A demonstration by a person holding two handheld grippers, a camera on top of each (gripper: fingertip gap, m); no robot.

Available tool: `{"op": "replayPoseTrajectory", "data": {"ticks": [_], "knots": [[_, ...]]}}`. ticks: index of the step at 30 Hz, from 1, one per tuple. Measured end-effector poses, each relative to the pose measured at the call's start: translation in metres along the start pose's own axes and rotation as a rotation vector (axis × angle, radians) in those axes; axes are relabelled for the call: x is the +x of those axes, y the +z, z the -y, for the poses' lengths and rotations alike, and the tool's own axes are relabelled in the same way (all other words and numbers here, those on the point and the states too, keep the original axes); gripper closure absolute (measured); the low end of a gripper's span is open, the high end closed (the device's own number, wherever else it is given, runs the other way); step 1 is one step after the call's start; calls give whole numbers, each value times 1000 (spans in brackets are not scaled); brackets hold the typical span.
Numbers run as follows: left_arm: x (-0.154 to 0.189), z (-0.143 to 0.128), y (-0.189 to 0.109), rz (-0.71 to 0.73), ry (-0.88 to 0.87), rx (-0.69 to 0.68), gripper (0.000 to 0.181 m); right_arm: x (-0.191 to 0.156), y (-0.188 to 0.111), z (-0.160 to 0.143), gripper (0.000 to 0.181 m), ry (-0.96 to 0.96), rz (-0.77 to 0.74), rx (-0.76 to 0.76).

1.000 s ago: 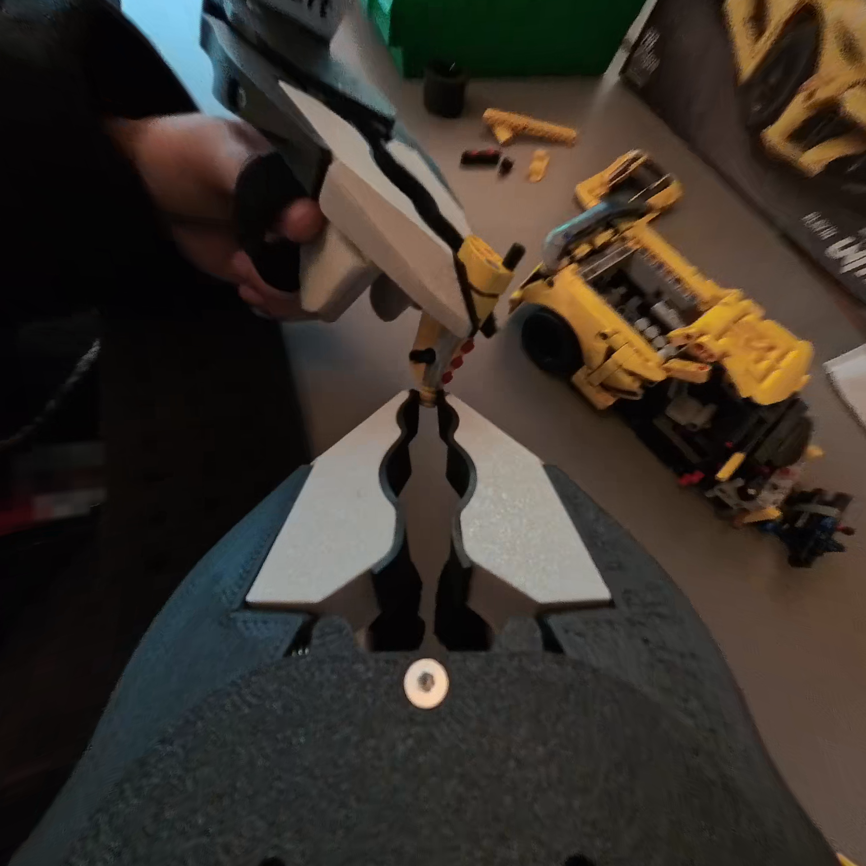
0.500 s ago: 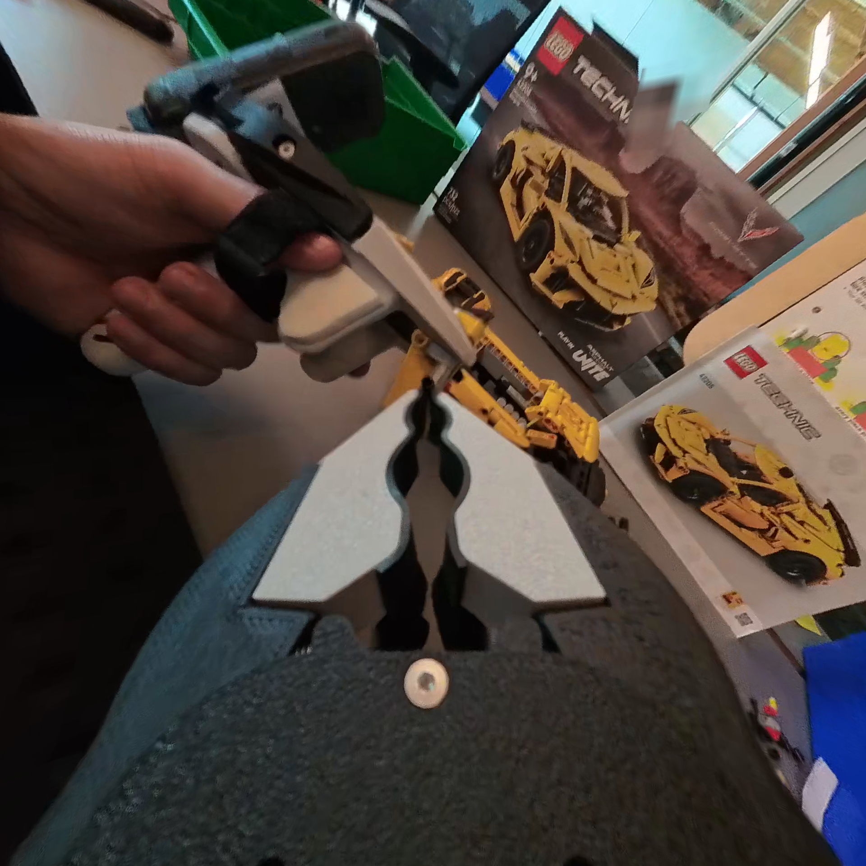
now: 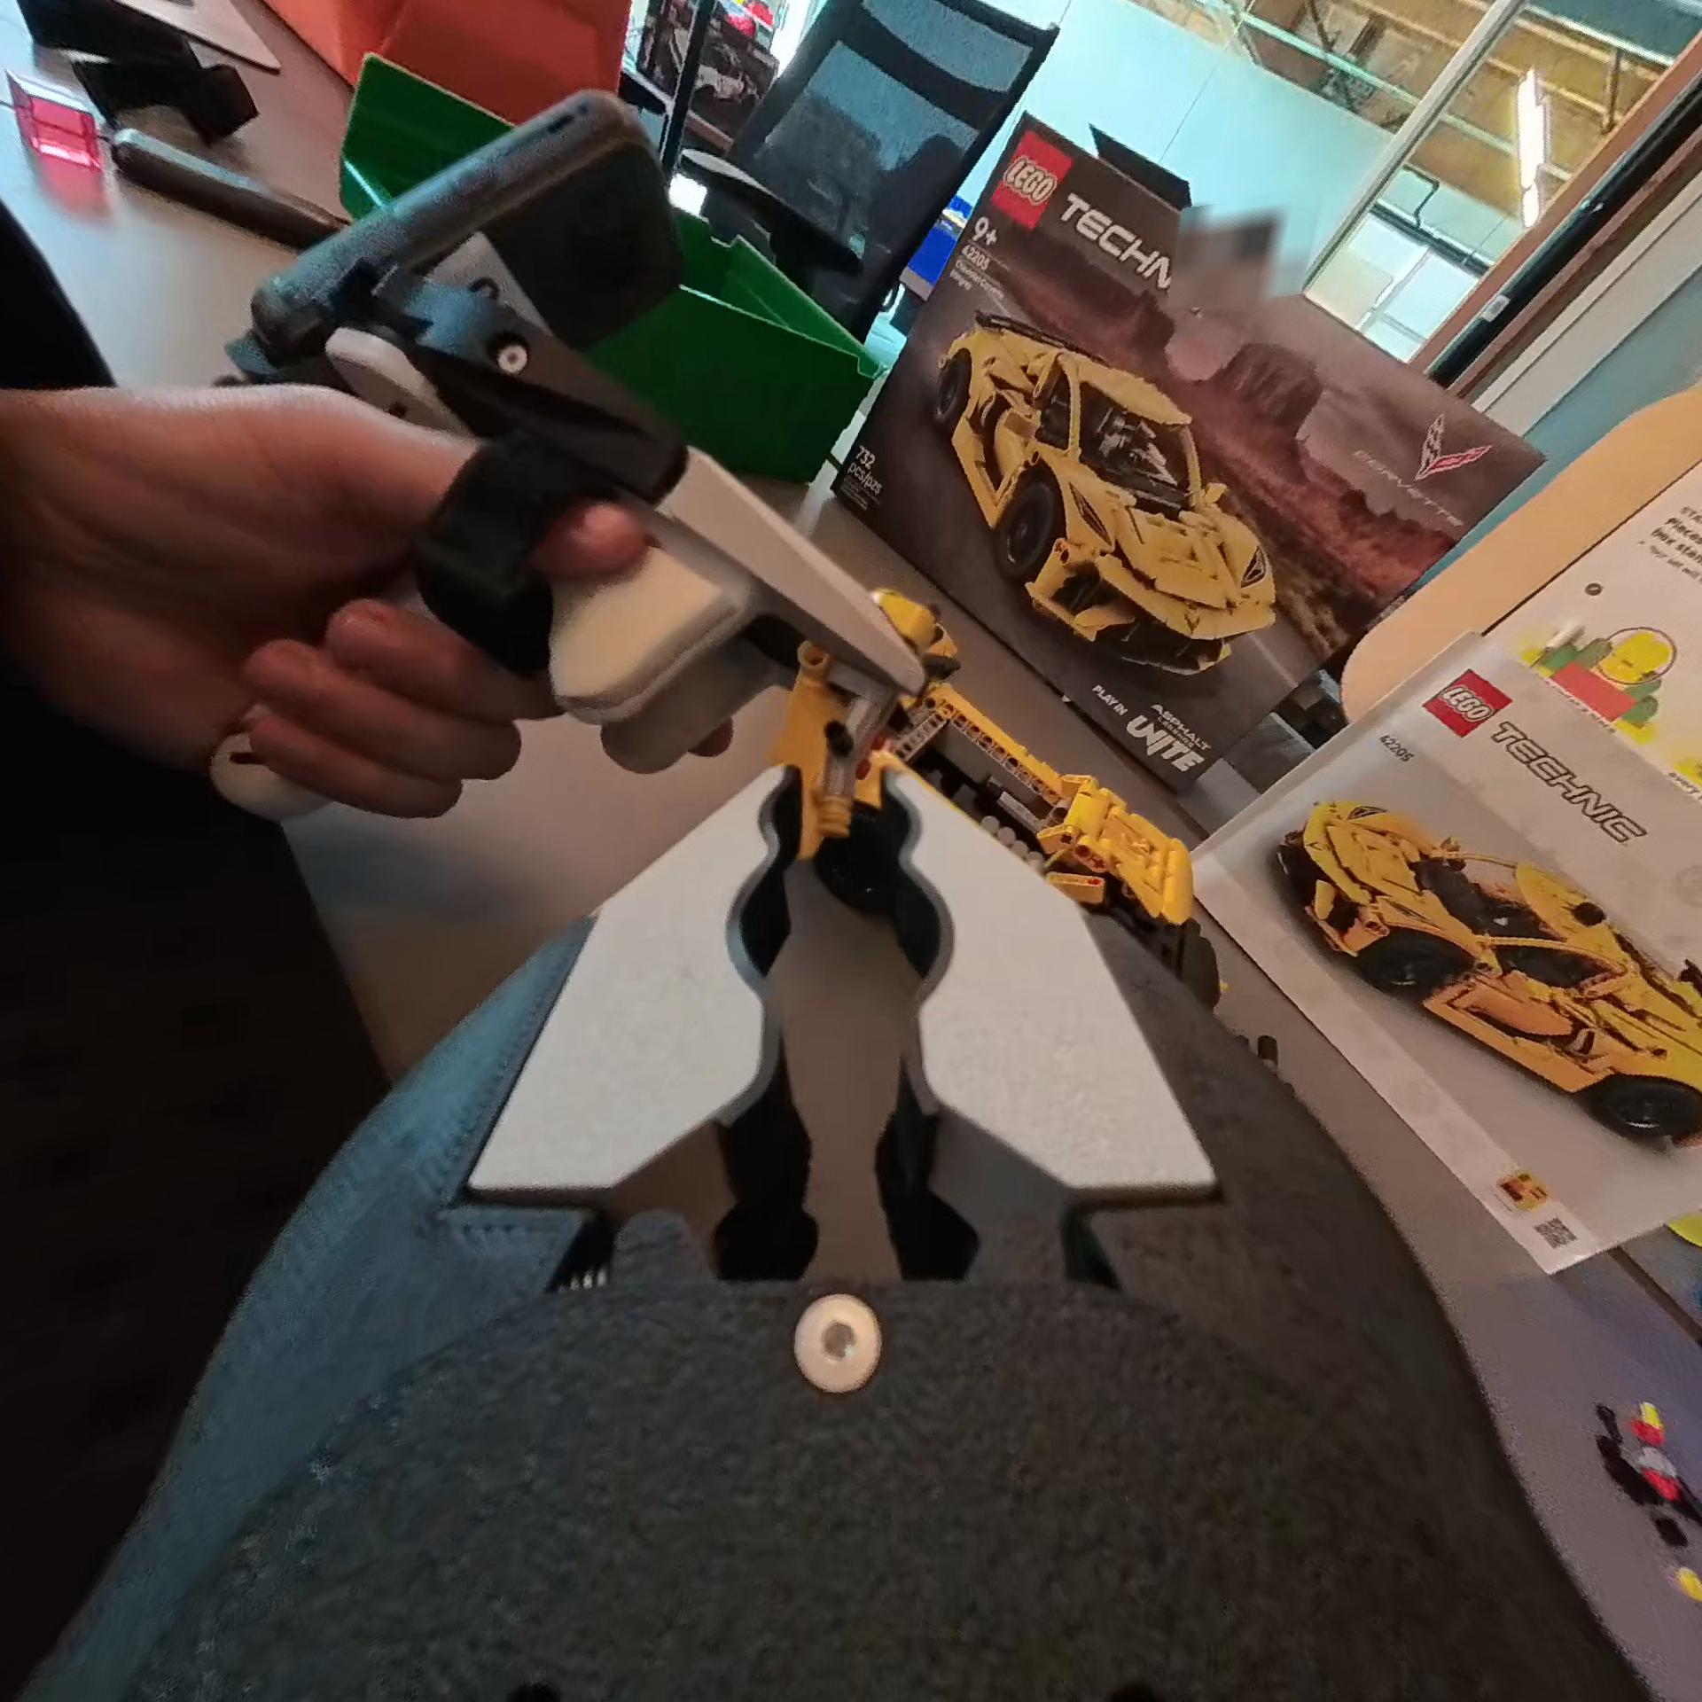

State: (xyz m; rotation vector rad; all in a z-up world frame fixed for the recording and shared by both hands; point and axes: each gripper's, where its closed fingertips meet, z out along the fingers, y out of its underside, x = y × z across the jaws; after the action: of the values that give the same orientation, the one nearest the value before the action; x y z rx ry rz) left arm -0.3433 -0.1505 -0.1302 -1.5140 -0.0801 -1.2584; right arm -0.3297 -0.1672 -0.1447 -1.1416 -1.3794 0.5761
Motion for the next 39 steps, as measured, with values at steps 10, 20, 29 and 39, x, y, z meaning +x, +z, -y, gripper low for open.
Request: {"op": "replayPoseTrajectory", "data": {"ticks": [10, 20, 29, 39], "knots": [[-4, -10, 4, 36, 14, -56, 166, -4, 2, -11, 179, -81, 5, -92], [-1, 22, -17, -33, -56, 111, 167, -5, -2, -3, 165, 89, 65, 26], [8, -5, 1, 2, 106, -47, 166, -10, 2, -9, 172, 30, 57, -40], [5, -6, 0, 67, 200, -71, 167, -10, 4, -17, 174, 129, 100, -91]]}}
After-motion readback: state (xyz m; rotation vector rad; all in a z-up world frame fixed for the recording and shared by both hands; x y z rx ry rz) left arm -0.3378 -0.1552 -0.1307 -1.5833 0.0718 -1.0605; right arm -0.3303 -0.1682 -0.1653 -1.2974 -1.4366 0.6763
